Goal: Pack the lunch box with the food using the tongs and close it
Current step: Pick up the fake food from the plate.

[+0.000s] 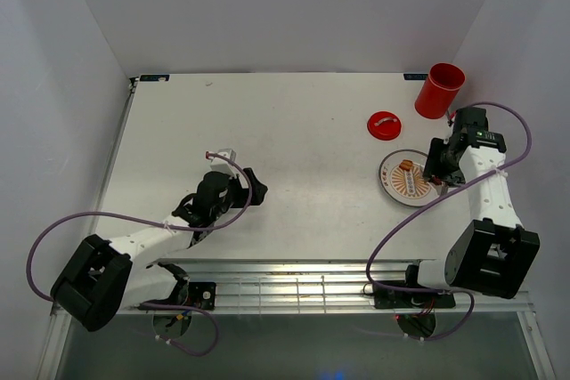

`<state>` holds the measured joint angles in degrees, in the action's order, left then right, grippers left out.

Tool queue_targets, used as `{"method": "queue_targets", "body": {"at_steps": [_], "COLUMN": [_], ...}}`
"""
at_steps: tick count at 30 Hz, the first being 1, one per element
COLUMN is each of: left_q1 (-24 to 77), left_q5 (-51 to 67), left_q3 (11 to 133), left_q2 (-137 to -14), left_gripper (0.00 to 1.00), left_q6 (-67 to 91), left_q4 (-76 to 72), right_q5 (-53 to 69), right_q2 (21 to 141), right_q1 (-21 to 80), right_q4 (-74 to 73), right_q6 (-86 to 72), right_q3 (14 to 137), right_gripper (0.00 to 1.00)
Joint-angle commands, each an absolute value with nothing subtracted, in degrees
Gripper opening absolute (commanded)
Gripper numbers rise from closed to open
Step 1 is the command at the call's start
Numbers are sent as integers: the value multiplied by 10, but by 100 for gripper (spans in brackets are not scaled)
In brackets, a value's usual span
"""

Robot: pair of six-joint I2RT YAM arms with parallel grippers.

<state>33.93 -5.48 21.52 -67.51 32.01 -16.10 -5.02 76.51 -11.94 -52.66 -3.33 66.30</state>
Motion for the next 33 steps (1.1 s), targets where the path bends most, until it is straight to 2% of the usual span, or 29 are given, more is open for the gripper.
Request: {"method": "queue_targets", "body": {"at_steps": [1,15,22,33], "left_q1": [341,341,341,341], "left_q5": [-59,-65,-66,-69], "left_q3": [224,223,226,226], "left_q2": [-648,-647,-649,-651], "left_gripper": [97,97,97,97], "left_q6": [323,323,323,323], "left_q4": [-166,-163,-162,-162], "right_q5": [-67,-91,-83,-79], "right_q2": [741,739,746,746], "right_q1": [-115,-96,-93,-92], "right_q4": [-531,-519,-514,-514], "right_q6": [-20,-15,-15,-14], "right_q3": [655,635,627,638], "right_gripper": [57,53,39,32]}}
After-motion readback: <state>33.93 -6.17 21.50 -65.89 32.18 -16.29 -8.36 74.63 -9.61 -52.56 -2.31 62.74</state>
